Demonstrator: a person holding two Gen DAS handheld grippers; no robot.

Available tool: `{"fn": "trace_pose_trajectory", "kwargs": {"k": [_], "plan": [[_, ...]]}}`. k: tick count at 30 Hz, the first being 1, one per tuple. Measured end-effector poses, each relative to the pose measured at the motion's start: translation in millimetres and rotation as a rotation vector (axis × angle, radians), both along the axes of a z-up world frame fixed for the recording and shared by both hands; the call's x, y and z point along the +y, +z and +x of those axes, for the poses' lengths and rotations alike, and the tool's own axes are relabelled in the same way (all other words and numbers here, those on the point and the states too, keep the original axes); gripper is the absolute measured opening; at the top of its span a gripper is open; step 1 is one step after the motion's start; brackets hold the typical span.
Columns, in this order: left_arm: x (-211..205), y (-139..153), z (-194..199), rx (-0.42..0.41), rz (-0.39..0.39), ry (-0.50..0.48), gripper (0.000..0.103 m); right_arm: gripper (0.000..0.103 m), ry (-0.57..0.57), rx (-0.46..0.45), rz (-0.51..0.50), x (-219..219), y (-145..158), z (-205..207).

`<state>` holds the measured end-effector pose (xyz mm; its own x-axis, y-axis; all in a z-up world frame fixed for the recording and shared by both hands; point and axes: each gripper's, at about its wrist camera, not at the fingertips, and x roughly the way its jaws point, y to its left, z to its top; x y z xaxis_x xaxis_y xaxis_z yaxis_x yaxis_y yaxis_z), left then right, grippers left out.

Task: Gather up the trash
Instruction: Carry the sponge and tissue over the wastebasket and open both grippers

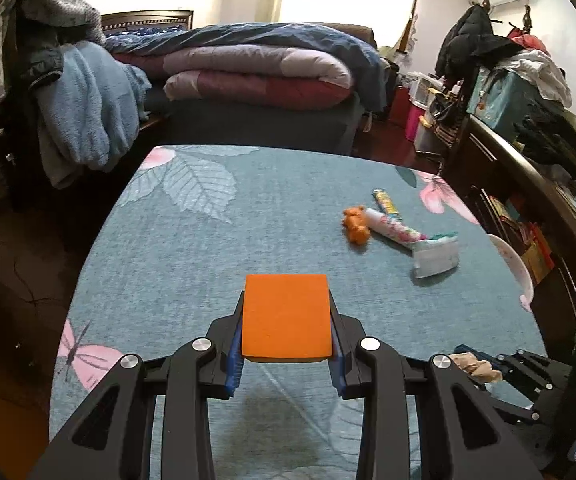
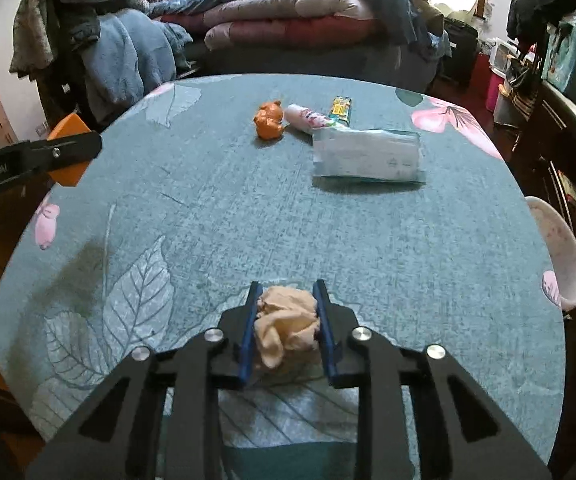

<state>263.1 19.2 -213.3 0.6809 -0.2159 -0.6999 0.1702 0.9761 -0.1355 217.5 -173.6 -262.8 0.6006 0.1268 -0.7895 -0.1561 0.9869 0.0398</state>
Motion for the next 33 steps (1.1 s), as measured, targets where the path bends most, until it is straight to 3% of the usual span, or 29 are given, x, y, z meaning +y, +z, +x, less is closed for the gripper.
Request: {"fn": "trace_pose_trajectory", "kwargs": {"k": [18, 33], "plan": [[-64.6, 35.0, -21.2, -0.067, 0.037, -0.092, 0.034, 0.025, -0.106, -0.134, 0.071, -72.3, 48.9, -50.4], [-107.4, 57.1, -36.2, -0.11, 0.069, -0.14, 0.034, 0.025, -0.166, -0.192, 0.12, -123.3, 61.6, -76.2]]}}
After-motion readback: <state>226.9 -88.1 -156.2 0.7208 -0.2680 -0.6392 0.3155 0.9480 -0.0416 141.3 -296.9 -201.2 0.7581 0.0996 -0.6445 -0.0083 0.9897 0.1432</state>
